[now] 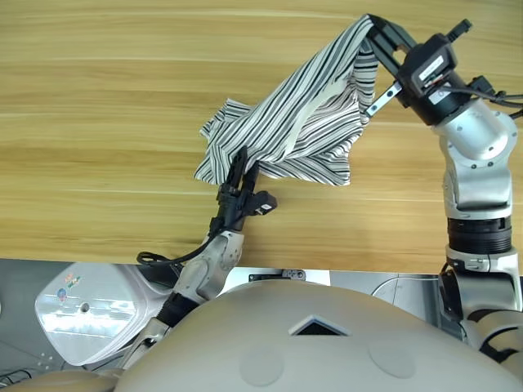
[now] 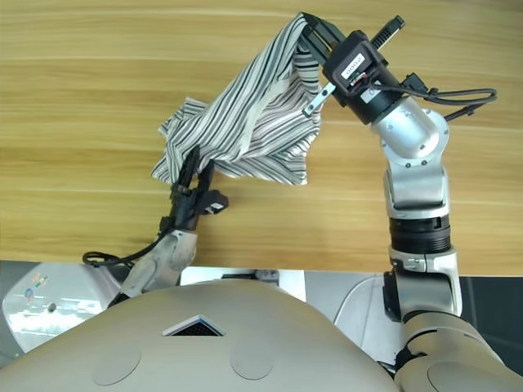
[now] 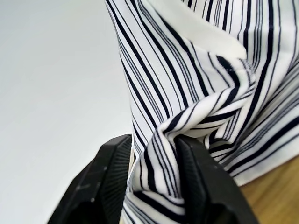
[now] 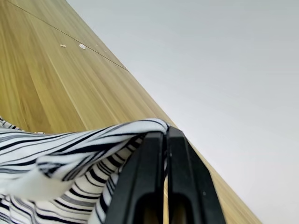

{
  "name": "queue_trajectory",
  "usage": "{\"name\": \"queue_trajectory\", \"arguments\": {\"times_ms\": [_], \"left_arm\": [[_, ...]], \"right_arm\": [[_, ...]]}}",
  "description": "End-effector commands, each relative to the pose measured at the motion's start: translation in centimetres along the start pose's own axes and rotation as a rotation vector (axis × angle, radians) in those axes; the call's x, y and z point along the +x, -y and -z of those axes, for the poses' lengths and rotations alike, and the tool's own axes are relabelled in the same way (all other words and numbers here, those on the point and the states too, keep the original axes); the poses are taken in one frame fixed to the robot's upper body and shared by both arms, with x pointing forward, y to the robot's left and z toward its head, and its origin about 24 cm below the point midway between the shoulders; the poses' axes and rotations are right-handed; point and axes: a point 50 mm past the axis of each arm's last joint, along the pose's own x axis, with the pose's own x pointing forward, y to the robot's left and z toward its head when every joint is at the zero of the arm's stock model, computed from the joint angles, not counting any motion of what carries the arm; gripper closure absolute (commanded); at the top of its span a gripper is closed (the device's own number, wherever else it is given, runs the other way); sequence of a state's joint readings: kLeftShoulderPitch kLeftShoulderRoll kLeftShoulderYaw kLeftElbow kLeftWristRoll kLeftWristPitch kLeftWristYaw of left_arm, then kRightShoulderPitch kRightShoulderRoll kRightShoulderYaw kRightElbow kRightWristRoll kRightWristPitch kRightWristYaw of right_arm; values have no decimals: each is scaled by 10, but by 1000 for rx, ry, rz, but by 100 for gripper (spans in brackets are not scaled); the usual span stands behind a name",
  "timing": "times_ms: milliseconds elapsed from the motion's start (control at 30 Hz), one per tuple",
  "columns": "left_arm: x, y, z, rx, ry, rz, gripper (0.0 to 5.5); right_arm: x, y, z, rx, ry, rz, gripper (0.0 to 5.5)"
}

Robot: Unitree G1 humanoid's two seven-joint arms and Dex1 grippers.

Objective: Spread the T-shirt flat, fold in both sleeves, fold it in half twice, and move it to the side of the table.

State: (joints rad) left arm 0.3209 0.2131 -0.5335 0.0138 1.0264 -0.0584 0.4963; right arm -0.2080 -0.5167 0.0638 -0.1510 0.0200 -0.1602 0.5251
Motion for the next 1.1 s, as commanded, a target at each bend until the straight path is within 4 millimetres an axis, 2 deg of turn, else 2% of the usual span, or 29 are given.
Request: {"name": "queue_trajectory", "arguments": {"times_ms": [33, 333, 633, 667, 733, 800, 900, 967, 1100], "left_arm": [[-54, 42, 40, 101, -215, 344, 417], [-41, 30, 57, -80, -358, 373, 488], [-39, 16, 54, -211, -333, 357, 550], [-35, 10, 55, -243, -325, 336, 550], [-21, -17, 59, -383, -272, 259, 550], [-8, -61, 66, -473, -164, 154, 550], [-3, -108, 63, -531, 32, 82, 550], [-5, -124, 55, -579, 164, 96, 550], [-20, -123, 48, -665, 360, 276, 550]], "right_arm": [[5, 1, -4, -15, 28, -10, 550], [2, 2, -6, -23, 28, -2, 550], [1, 2, -3, -19, 20, 10, 550], [0, 2, -2, -20, 14, 13, 550], [-5, 7, 4, -26, -14, 30, 550], [-15, 13, 16, -27, -64, 65, 550], [-32, 11, 29, -8, -102, 77, 550], [-44, -6, 29, 9, -70, -14, 550], [-96, -63, 21, 88, -2, -370, 550]]}}
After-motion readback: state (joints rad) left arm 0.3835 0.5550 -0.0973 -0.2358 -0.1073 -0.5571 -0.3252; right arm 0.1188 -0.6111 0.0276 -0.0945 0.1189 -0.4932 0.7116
